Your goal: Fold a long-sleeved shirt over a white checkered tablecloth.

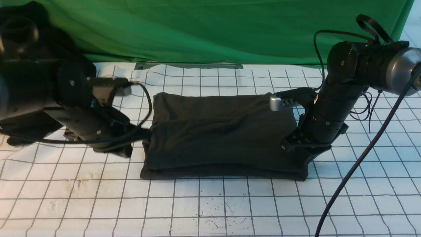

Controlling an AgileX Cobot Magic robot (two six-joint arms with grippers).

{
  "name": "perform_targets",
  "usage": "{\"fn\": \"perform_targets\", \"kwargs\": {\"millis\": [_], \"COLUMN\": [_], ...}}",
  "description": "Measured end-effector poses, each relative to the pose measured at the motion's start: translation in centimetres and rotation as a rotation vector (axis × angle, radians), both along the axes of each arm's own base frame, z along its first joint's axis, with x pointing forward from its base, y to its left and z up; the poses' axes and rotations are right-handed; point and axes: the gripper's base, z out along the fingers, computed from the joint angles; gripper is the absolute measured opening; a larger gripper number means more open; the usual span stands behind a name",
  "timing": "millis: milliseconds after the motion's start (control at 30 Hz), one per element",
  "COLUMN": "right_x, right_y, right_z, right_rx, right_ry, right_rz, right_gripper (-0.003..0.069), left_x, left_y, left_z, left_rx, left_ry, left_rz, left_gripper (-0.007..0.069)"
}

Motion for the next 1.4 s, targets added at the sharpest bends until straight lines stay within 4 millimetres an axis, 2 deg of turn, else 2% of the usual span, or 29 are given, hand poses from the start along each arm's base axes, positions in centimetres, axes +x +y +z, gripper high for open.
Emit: {"fn": "perform_targets", "kwargs": {"millis": [67, 167, 333, 500, 567, 700, 767, 800, 833, 900, 933, 967, 1033, 1133, 1167, 1200, 1233, 1300, 1333, 1400], "right_x": [0.0, 0.0, 0.1, 0.1, -0.3, -2.1, -4.6, -5.1, -7.5, -11.1, -11.1, -14.6, -18.1, -23.8, -25.4, -27.2, -27.7, -30.0, -30.7, -31.6], "right_y": [0.0, 0.0, 0.3, 0.2, 0.0, -0.7, -1.6, -1.8, -2.8, -4.2, -4.2, -5.7, -7.2, -9.6, -10.3, -11.1, -11.3, -12.3, -12.7, -13.2], "right_z": [0.5, 0.9, 1.0, 1.7, 3.4, 8.0, 12.5, 13.2, 16.4, 20.1, 20.2, 22.3, 23.9, 24.4, 23.9, 22.6, 22.3, 20.6, 19.2, 17.7], "right_rx": [0.005, 0.016, 0.045, 0.053, 0.068, 0.107, 0.156, 0.164, 0.209, 0.275, 0.279, 0.329, 0.383, 0.436, 0.444, 0.446, 0.447, 0.466, 0.466, 0.47], "right_ry": [-0.014, -0.026, -0.032, -0.078, -0.135, -0.271, -0.432, -0.457, -0.604, -0.822, -0.835, -1.02, -1.232, -1.519, -1.6, -1.688, -1.714, -1.844, -1.888, -1.955], "right_rz": [-0.016, -0.031, -0.05, -0.047, -0.046, -0.044, -0.052, -0.051, -0.062, -0.089, -0.092, -0.116, -0.143, -0.164, -0.171, -0.18, -0.183, -0.211, -0.223, -0.241], "right_gripper": [-0.0003, -0.0003, -0.0003, -0.0003, -0.0003, -0.0003, -0.0003, -0.0003, -0.0003, -0.0003, -0.0003, -0.0003, -0.0003, -0.0003, -0.0003, -0.0003, -0.0003, 0.0, 0.0005, 0.0023], "left_x": [-0.4, -0.6, -0.1, -0.4, -0.8, -1.9, -3.5, -3.9, -5.4, -7.4, -7.7, -9.9, -12.3, -16.6, -18.4, -20.4, -21.1, -24.0, -25.3, -27.0], "left_y": [-0.3, -0.9, -2.2, -2.4, -2.2, -1.5, -0.8, -0.7, -0.2, 0.3, 0.4, 0.9, 1.5, 2.5, 2.9, 3.4, 3.6, 4.4, 4.8, 5.5], "left_z": [1.6, 2.5, 1.4, 0.2, 0.7, 2.9, 6.1, 6.6, 8.9, 11.4, 11.7, 14.1, 16.3, 19.2, 19.9, 20.3, 20.5, 20.0, 19.4, 17.9], "left_rx": [-0.063, -0.147, -0.244, -0.224, -0.189, -0.129, -0.098, -0.095, -0.093, -0.098, -0.1, -0.112, -0.134, -0.169, -0.183, -0.199, -0.204, -0.226, -0.235, -0.247], "left_ry": [-0.05, -0.081, -0.077, -0.014, -0.013, -0.066, -0.15, -0.164, -0.225, -0.303, -0.314, -0.402, -0.494, -0.638, -0.691, -0.743, -0.762, -0.815, -0.833, -0.848], "left_rz": [0.002, -0.004, -0.062, -0.122, -0.155, -0.178, -0.181, -0.181, -0.179, -0.18, -0.18, -0.179, -0.17, -0.159, -0.154, -0.145, -0.142, -0.111, -0.088, -0.044], "left_gripper": [-0.0004, -0.0004, -0.0004, -0.0004, -0.0004, -0.0004, -0.0004, -0.0004, -0.0004, -0.0004, -0.0004, -0.0004, -0.0004, -0.0004, -0.0004, -0.0004, -0.0004, -0.0004, -0.0004, -0.0004]}}
